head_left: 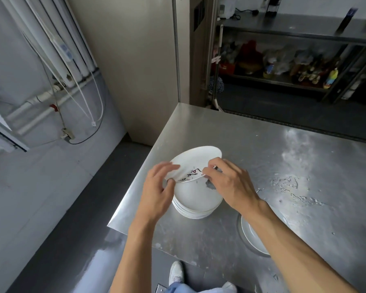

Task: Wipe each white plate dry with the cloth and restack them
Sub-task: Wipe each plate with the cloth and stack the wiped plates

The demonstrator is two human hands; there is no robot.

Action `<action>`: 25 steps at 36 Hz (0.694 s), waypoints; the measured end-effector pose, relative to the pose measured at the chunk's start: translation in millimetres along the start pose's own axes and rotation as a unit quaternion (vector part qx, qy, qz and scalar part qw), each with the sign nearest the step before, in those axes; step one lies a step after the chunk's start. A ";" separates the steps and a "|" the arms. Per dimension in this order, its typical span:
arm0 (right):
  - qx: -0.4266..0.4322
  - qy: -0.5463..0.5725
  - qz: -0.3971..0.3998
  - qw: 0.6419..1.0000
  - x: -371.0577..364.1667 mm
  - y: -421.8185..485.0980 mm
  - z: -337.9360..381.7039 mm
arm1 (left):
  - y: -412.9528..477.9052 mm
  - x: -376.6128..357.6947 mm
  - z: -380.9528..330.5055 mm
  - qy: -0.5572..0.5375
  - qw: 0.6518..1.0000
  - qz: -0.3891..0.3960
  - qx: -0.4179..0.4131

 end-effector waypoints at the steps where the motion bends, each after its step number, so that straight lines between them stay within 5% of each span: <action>1: 0.003 -0.007 0.004 1.000 0.4 2.7 0.6 | 0.1 -1.3 -3.2 0.003 0.999 0.023 -0.023; 5: 0.028 -0.042 0.026 0.998 3.6 16.4 6.4 | -0.2 -12.0 -14.2 0.054 0.992 0.069 -0.091; 13: 0.038 -0.019 0.041 0.998 10.2 29.1 9.5 | 2.3 -16.3 -10.8 0.127 0.987 0.037 -0.089; 19: -0.050 0.051 -0.011 0.997 10.4 31.2 6.9 | -3.2 -24.3 8.3 -0.155 0.987 0.035 0.030; 22: -0.162 0.148 -0.038 0.975 5.4 24.4 -4.8 | -9.5 -30.4 11.0 -0.344 0.933 0.031 0.104; 25: -0.266 0.246 -0.047 0.931 -2.5 18.7 -13.7 | -12.0 -32.4 14.7 -0.411 0.897 0.024 0.158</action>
Point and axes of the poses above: each hand's wrist, its own y-axis towards the middle knuckle, its own x-axis out of the back of the hand, z = x × y, the point moved 6 cm from there along y, towards the middle knuckle, and after that the axes turned 5 degrees about -x, right-handed, at the moved point
